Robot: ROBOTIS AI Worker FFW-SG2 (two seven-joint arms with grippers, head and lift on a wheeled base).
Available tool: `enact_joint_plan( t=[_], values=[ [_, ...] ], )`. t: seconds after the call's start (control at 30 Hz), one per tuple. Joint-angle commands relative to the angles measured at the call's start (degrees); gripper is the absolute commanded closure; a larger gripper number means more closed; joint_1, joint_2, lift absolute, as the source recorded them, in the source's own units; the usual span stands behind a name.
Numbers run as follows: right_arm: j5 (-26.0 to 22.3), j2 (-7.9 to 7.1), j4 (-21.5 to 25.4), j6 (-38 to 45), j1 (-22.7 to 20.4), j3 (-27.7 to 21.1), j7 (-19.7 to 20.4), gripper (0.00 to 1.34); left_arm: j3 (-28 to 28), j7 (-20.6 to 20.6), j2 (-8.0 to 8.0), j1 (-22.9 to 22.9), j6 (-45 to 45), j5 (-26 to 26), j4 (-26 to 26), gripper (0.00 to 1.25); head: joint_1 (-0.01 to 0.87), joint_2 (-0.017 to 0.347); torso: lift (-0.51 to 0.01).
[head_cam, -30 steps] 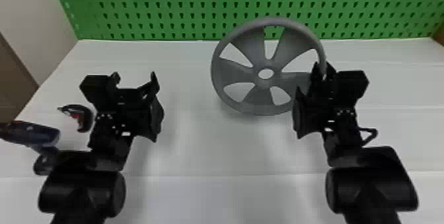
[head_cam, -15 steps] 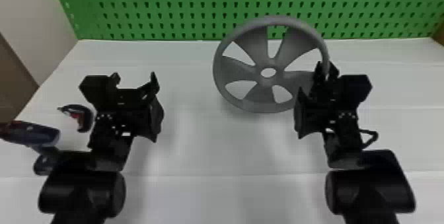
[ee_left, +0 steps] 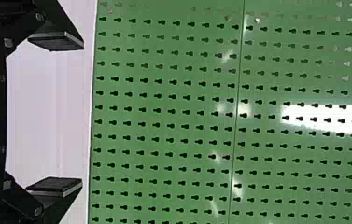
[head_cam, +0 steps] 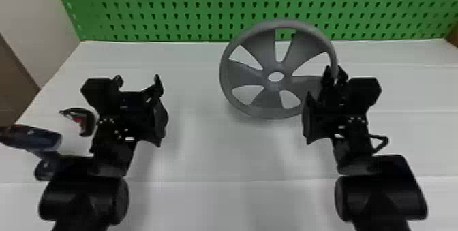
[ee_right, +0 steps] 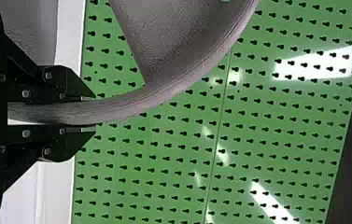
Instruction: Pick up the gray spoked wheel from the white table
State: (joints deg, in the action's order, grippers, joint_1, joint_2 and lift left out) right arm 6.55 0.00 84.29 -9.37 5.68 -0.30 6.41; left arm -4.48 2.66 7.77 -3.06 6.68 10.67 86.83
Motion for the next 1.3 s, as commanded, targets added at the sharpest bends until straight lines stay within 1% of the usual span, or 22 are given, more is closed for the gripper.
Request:
enact_joint_plan(
  t=[0.0,0.57,0.73,1.27],
  values=[
    [-0.1,0.05,0.0,0.1,0.0,0.0,0.0,1.06,0.2,0.0,-0.04,0.1,0.0,0.0,0.0,0.24,0.77,0.044,-0.098],
    [-1.7,0.05,0.0,1.4,0.0,0.9,0.0,1.06,0.5,0.1,-0.04,0.2,0.0,-0.7,0.0,0.24,0.77,0.044,-0.098],
    [-2.0,0.05,0.0,1.7,0.0,1.3,0.0,1.06,0.2,1.3,-0.04,-0.3,0.0,-1.6,0.0,0.24,0.77,0.044,-0.098],
    [-3.4,0.05,-0.1,2.5,0.1,2.2,0.0,1.06,1.0,1.9,-0.04,-0.5,0.0,-2.1,0.0,0.24,0.77,0.044,-0.098]
  ],
)
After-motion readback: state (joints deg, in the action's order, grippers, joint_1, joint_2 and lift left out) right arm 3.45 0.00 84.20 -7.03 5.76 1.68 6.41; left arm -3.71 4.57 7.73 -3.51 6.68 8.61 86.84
